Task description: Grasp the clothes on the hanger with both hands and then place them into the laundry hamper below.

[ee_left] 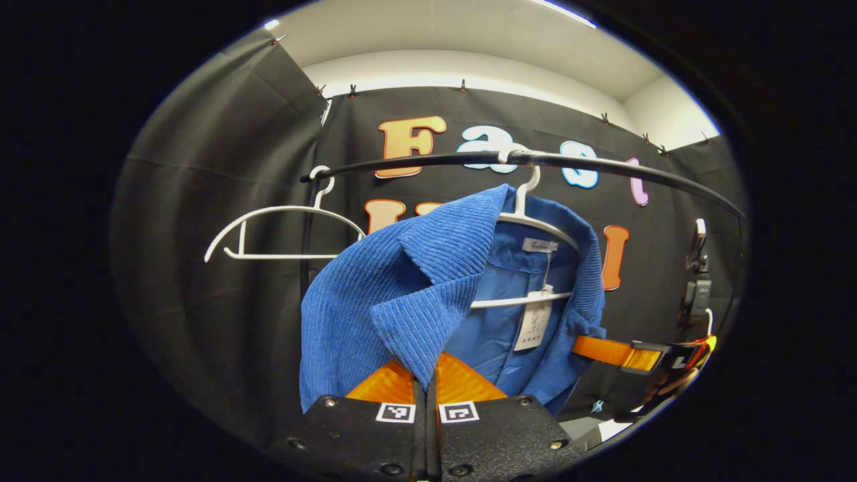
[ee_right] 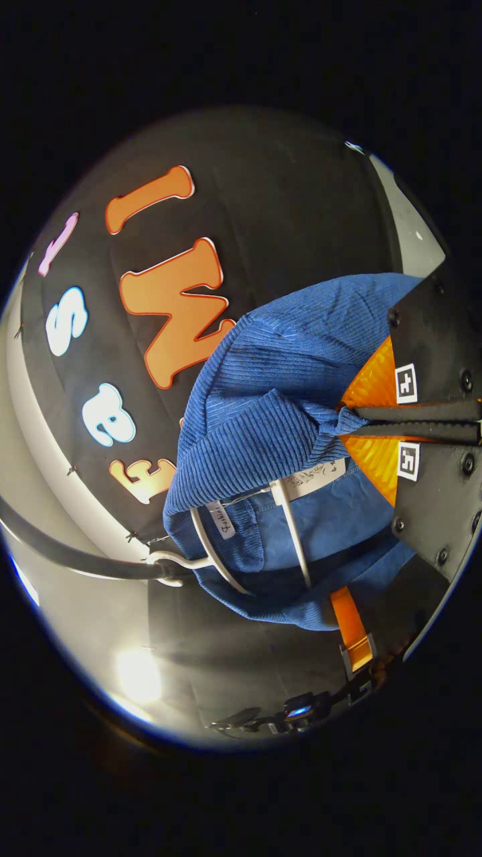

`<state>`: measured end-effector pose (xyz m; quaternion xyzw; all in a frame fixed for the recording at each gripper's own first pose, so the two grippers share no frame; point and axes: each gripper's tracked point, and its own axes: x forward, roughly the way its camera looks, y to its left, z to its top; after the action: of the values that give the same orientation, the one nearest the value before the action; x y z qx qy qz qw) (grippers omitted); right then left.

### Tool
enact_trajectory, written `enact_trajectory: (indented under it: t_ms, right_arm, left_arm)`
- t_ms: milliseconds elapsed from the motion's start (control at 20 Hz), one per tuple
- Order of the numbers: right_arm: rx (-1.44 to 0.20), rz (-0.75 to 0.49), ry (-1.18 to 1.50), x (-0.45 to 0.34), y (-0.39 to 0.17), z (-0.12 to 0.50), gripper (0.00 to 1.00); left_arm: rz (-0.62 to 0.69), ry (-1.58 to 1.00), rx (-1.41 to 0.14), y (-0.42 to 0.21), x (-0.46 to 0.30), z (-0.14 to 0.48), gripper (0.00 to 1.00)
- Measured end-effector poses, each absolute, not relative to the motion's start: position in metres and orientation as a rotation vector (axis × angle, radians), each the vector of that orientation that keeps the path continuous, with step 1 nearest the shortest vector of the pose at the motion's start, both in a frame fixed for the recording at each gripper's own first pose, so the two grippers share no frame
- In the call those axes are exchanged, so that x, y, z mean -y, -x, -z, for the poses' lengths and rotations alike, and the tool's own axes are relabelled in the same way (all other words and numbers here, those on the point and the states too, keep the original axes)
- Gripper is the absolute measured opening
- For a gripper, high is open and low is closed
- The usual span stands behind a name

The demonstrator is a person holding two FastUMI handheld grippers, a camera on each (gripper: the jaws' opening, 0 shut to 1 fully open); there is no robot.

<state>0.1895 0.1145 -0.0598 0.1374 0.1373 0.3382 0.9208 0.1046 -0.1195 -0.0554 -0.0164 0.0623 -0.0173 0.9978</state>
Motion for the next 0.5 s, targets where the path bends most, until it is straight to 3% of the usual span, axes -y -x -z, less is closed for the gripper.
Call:
enact_trajectory:
  t_ms: [500]
  right_arm:
    - [-0.365,-0.898,-0.754,-0.117,-0.169,0.012,0.08]
  left_arm:
    - [0.081,0.091,-0.033,-0.077,0.11,-0.014,0.0]
